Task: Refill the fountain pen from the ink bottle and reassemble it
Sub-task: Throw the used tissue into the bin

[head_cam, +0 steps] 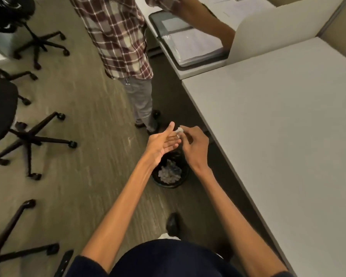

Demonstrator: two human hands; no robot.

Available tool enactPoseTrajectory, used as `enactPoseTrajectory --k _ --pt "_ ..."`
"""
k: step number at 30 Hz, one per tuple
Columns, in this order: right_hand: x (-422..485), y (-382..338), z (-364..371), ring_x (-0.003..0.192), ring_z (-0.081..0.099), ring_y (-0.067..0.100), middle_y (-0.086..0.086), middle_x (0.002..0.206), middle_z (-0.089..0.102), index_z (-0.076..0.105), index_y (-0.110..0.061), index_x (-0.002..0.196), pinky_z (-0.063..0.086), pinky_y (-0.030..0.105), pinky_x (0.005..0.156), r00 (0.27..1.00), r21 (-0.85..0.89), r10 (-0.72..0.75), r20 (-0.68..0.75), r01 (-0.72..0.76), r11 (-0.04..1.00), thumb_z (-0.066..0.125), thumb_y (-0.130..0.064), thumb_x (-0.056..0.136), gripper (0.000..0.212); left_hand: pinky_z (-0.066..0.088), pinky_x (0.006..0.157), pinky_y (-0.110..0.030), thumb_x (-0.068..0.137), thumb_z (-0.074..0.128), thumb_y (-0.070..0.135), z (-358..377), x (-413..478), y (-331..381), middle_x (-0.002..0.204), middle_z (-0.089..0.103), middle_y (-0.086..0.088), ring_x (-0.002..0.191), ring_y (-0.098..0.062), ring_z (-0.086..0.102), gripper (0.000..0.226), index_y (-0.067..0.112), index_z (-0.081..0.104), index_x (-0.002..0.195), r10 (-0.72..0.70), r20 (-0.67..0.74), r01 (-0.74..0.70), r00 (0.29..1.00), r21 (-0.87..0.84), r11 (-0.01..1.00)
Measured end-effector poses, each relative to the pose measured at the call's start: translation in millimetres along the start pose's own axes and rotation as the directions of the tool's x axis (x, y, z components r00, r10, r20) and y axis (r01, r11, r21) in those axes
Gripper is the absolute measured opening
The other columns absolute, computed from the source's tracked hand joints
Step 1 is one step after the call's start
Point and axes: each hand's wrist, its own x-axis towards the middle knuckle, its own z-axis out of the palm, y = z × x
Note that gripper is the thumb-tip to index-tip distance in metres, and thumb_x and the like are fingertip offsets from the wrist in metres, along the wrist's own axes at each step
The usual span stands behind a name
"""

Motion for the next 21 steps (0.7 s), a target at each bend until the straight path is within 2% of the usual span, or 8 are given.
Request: enactPoseTrajectory --k 2,5,7,9,12,14,18,21 --pt "-0.3 -0.3 19.7 0.078 0.057 0.0 -0.001 0.086 0.067 0.074 -0.013 0.112 0.042 0.011 0.07 0.997 -0.013 -0.038 0.06 0.039 0.999 0.066 -0.008 0.091 0.023 0.058 0.07 -0.024 0.086 0.073 0.034 -19.1 8.7 1.4 0.084 0.076 -0.007 0.075 -0.014 0.071 0.033 0.004 0.075 0.099 0.02 -0.057 -0.017 0.998 0.041 0.999" --pt "1.7 5.7 42.8 0.077 0.057 0.007 0.003 0.083 0.064 0.073 -0.011 0.114 0.045 0.02 0.071 0.988 -0.012 -0.07 0.139 0.073 0.997 0.065 0.0 0.088 0.03 0.058 0.071 -0.024 0.088 0.072 0.017 -40.9 19.6 -2.3 0.076 0.075 -0.004 0.068 -0.01 0.069 0.026 -0.003 0.072 0.104 0.074 -0.113 -0.068 0.991 0.061 0.996" --pt "1.8 9.4 54.5 0.081 0.058 0.01 0.006 0.086 0.065 0.072 -0.009 0.117 0.045 0.017 0.073 0.981 -0.006 -0.059 0.184 0.061 0.998 0.064 0.001 0.089 0.031 0.057 0.071 -0.024 0.09 0.069 0.01 -50.1 24.7 -6.0 0.078 0.075 -0.006 0.068 -0.01 0.069 0.022 -0.006 0.071 0.105 0.107 -0.144 -0.097 0.984 0.077 0.992" --pt "2.2 12.4 63.8 0.092 0.062 0.009 0.005 0.097 0.068 0.071 -0.009 0.118 0.046 0.012 0.078 0.975 0.05 -0.022 0.222 0.011 0.999 0.061 -0.009 0.096 0.025 0.059 0.073 -0.023 0.092 0.063 0.003 -55.8 28.5 -10.4 0.089 0.073 -0.013 0.076 -0.014 0.069 0.022 -0.01 0.068 0.109 0.145 -0.171 -0.129 0.975 0.1 0.987" --pt "4.0 19.5 75.3 0.104 0.067 0.009 0.003 0.113 0.07 0.072 -0.011 0.118 0.055 0.021 0.085 0.957 0.13 0.103 0.272 -0.143 0.981 0.062 -0.019 0.097 0.024 0.057 0.07 -0.017 0.094 0.057 -0.004 -61.3 37.9 -23.2 0.09 0.071 -0.009 0.073 -0.006 0.07 0.022 -0.011 0.066 0.113 0.187 -0.174 -0.159 0.967 0.166 0.973" --pt "5.7 26.5 82.1 0.104 0.069 0.008 0.003 0.115 0.073 0.071 -0.012 0.12 0.057 0.026 0.089 0.938 0.14 0.178 0.296 -0.227 0.964 0.064 -0.019 0.096 0.026 0.055 0.067 -0.015 0.094 0.056 -0.005 -65.9 44.6 -31.3 0.088 0.071 -0.008 0.067 -0.001 0.069 0.022 -0.012 0.066 0.112 0.184 -0.17 -0.152 0.968 0.187 0.971" --pt "7.3 40.9 89.5 0.106 0.063 -0.002 0.0 0.117 0.07 0.065 -0.004 0.127 0.048 0.007 0.089 0.918 0.063 0.233 0.32 -0.266 0.962 0.066 -0.014 0.094 0.035 0.057 0.07 -0.018 0.093 0.061 -0.003 -75.7 54.7 -46.1 0.083 0.072 -0.006 0.069 -0.006 0.065 0.023 -0.01 0.066 0.114 0.138 -0.205 -0.104 0.969 0.165 0.981" --pt "9.1 57.2 95.5 0.099 0.067 0.003 0.005 0.109 0.074 0.072 -0.006 0.117 0.053 0.018 0.091 0.917 0.002 0.242 0.317 -0.256 0.967 0.067 -0.013 0.092 0.026 0.059 0.074 -0.019 0.093 0.06 -0.004 -76.3 62.0 -58.7 0.101 0.07 -0.013 0.082 -0.016 0.068 0.025 -0.009 0.064 0.117 0.149 -0.216 -0.109 0.965 0.187 0.976"
